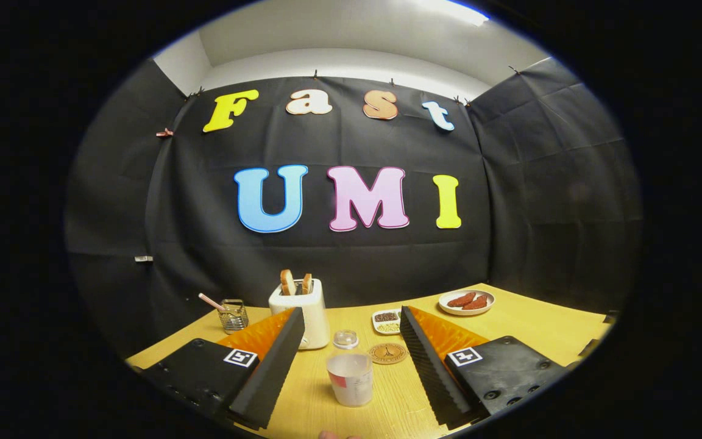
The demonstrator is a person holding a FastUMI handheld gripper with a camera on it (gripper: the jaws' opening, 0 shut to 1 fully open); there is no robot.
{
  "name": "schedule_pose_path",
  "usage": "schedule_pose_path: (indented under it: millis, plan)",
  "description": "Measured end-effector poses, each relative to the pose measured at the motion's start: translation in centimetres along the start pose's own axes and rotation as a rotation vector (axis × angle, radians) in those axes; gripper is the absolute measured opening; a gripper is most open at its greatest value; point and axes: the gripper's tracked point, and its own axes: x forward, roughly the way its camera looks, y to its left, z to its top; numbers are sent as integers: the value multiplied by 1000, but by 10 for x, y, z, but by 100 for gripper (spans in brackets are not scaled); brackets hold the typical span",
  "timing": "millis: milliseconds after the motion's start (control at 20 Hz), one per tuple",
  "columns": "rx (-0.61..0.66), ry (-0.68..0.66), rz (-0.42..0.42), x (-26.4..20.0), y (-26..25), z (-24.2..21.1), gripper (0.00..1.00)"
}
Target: Take the bottle from table, then pour the juice into the cup, finally place the bottle on the coaster
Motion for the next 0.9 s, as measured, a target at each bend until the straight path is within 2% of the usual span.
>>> schedule_pose_path:
  millis: [250, 450, 850, 900]
  plan:
    - [10, 60, 39, 15, 7, -63, 99]
    - [-20, 98, 17, 29, 5, -103, 99]
    - [-57, 112, 9, 54, 5, -132, 99]
    - [-50, 120, 15, 54, 7, -132, 96]
